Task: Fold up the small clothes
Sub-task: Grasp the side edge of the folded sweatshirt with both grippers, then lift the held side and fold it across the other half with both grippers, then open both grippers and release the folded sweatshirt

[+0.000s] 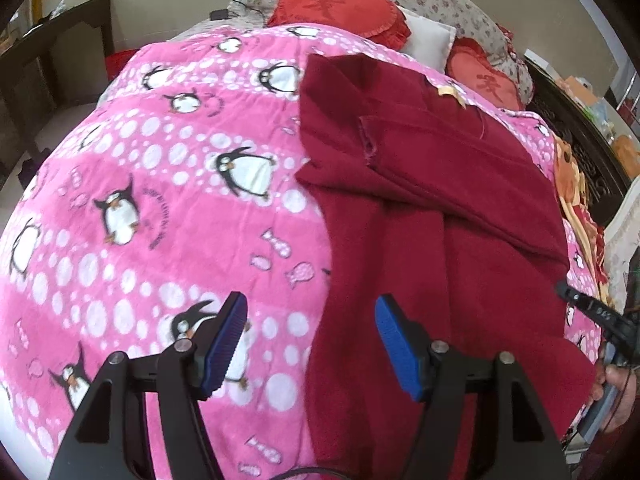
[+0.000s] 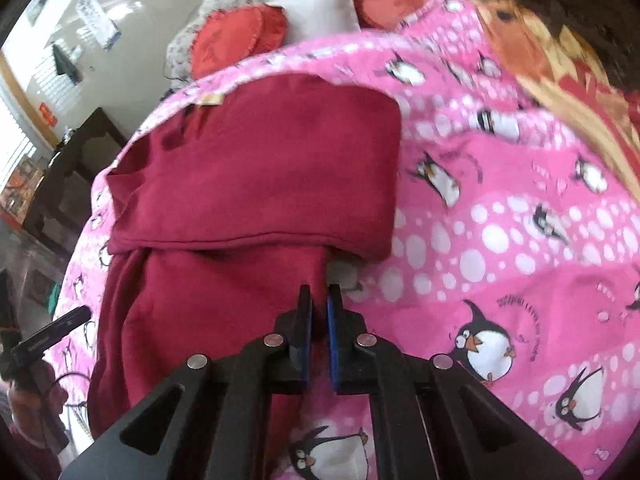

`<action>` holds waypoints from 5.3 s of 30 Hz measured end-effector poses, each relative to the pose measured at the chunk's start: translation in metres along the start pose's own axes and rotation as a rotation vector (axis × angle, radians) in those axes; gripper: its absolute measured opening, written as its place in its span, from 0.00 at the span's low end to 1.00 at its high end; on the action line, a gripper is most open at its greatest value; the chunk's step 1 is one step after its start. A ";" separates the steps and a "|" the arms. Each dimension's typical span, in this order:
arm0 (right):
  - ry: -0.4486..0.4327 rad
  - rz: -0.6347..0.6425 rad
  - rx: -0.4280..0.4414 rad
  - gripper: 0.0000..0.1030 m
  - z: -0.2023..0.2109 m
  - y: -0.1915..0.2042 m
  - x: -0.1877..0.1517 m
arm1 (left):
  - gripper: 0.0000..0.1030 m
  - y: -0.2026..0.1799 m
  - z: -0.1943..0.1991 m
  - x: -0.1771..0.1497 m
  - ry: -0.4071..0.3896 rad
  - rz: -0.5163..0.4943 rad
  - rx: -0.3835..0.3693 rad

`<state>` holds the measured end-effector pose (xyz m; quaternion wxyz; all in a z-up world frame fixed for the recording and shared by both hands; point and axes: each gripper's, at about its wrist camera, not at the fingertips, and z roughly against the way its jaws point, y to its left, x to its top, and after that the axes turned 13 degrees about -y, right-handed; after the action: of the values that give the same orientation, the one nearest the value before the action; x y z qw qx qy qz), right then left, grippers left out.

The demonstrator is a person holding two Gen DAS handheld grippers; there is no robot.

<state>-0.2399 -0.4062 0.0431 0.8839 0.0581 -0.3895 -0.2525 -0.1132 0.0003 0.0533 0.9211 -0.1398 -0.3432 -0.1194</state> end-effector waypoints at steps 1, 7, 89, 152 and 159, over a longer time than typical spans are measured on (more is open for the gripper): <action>0.009 0.008 -0.010 0.00 -0.004 0.001 -0.002 | 0.68 0.002 0.004 -0.001 0.005 0.005 0.002; -0.001 -0.142 0.120 0.00 0.021 -0.012 -0.003 | 0.69 0.005 0.035 -0.021 0.037 -0.009 -0.057; -0.157 -0.202 0.596 0.00 0.131 0.004 0.010 | 0.13 -0.030 0.091 0.056 -0.084 -0.030 -0.345; 0.028 -0.002 0.227 0.00 -0.024 0.005 0.019 | 0.82 -0.005 -0.026 0.065 0.006 0.021 -0.222; -0.078 -0.040 0.211 0.00 0.021 -0.022 0.033 | 0.83 -0.010 -0.034 0.050 0.033 -0.029 -0.227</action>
<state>-0.2446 -0.4397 0.0729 0.8518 0.1489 -0.4467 -0.2296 -0.0591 -0.0267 0.0635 0.9029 -0.2364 -0.3144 -0.1732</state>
